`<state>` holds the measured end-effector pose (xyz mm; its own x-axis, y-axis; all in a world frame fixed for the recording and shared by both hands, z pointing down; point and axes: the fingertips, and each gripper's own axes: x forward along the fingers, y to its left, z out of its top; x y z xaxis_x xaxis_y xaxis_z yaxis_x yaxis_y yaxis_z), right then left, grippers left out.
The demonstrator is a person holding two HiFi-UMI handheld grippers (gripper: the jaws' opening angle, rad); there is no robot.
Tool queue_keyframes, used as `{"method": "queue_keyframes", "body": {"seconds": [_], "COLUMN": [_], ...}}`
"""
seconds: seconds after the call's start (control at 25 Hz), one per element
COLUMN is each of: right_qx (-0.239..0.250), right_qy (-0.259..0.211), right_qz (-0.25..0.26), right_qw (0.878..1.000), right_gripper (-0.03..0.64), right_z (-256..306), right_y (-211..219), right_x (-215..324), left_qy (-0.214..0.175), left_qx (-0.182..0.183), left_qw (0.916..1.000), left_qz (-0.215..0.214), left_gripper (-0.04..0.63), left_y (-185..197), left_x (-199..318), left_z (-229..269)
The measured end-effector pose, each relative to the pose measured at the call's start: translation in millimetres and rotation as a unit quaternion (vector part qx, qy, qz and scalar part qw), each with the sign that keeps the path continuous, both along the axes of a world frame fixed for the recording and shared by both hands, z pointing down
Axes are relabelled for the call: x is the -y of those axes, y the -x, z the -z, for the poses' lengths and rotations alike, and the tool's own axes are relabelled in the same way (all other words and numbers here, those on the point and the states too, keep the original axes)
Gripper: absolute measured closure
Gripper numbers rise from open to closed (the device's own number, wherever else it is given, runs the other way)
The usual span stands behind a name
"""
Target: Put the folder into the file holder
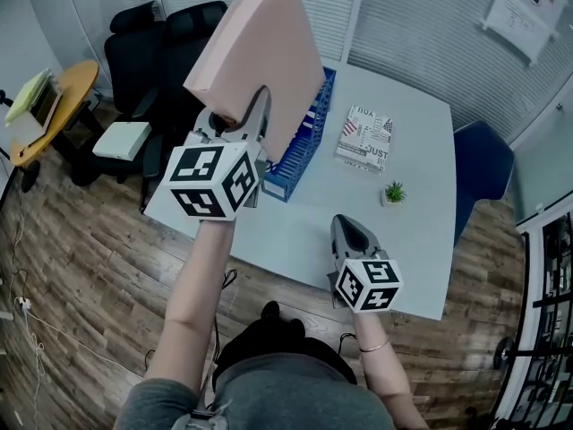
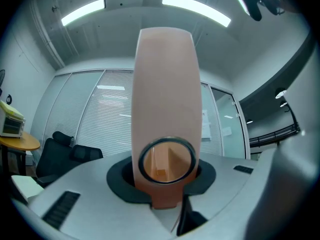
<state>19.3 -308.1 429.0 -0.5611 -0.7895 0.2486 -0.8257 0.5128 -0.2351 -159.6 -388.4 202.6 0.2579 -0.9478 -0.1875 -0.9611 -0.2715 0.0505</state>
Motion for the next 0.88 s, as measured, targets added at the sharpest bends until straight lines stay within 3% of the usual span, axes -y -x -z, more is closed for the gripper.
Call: {"method": "queue_keyframes", "body": {"seconds": [0.88], "right_qx": [-0.010], "right_qy": [0.017], "right_qz": [-0.058], "right_qw": [0.998], "right_gripper": [0.611], "right_z": [-10.0], "right_y": [-11.3], "right_x": [12.2], "left_qy": [0.060], "left_qx": [0.026], "left_qw": [0.9976], "left_qz": [-0.024], "left_gripper": [0.465], "left_y": [-14.9], "left_x": [53.5], "left_z": [-76.0]}}
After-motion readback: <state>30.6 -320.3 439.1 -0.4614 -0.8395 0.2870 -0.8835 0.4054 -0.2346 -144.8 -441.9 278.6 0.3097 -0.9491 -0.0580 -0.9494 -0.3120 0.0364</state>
